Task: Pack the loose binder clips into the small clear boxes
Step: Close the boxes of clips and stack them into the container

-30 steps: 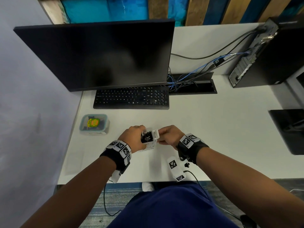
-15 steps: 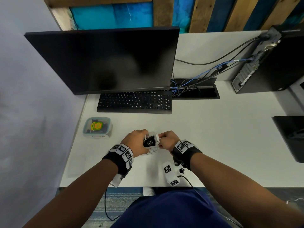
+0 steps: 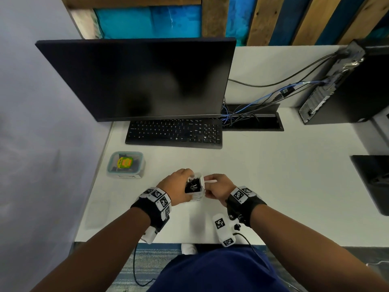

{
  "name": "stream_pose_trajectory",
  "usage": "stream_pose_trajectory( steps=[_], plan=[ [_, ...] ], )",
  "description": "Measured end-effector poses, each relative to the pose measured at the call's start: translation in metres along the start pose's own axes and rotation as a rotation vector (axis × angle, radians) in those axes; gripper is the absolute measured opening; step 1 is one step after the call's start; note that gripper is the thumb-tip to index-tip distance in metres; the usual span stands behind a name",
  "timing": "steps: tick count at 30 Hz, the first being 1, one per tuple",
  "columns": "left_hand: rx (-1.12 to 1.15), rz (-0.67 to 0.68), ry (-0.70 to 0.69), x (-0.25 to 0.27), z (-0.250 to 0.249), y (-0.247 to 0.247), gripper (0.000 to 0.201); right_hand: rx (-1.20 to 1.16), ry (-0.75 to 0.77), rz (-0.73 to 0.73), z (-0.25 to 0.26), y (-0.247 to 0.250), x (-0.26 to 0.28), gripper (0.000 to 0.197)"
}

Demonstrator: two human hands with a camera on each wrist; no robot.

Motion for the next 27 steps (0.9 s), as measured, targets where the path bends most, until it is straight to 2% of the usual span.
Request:
stream_pose_trajectory(
  steps=[2, 4, 5, 10, 13, 17, 21, 25, 27],
  plan=[
    [0.138, 0.044, -0.025, 0.001, 0.002, -0.003, 0.097, -0.005, 0.007, 0.059, 0.002, -0.005, 0.001, 0.028],
    [0.250, 0.036, -0.010, 0.002, 0.008, 0.001, 0.109, 0.009, 0.037, 0.089, 0.008, -0.006, 0.001, 0.030],
    [0.282, 0.016, 0.008, 0.003, 0.013, 0.004, 0.107, 0.018, 0.059, 0.099, 0.011, -0.006, 0.001, 0.031],
    [0.234, -0.077, 0.076, 0.008, 0.037, 0.003, 0.068, 0.035, 0.211, 0.122, 0.021, -0.004, 0.002, 0.038],
    [0.236, -0.095, 0.091, 0.003, 0.036, 0.002, 0.065, 0.023, 0.261, 0.099, 0.026, -0.002, 0.002, 0.039],
    [0.239, -0.121, 0.094, -0.019, 0.030, 0.011, 0.064, -0.143, 0.203, 0.037, 0.035, 0.006, -0.008, 0.039],
    [0.287, -0.100, 0.075, -0.036, 0.022, 0.015, 0.074, -0.162, 0.175, -0.042, 0.045, 0.014, -0.023, 0.038],
    [0.280, -0.111, 0.106, -0.042, 0.023, 0.011, 0.067, -0.053, 0.184, -0.004, 0.051, 0.019, -0.024, 0.042],
    [0.295, -0.119, 0.121, -0.046, 0.026, 0.009, 0.062, 0.215, 0.341, -0.039, 0.063, 0.027, -0.022, 0.053]
  ],
)
Point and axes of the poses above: each hand's wrist, its own x-axis away from the middle knuckle, its own y-axis out of the back of the hand, z = x × y, the point moved 9 cm from there along -x, towards the middle knuckle, and after that the axes turned 11 degrees about -z, right-handed, at the moved point
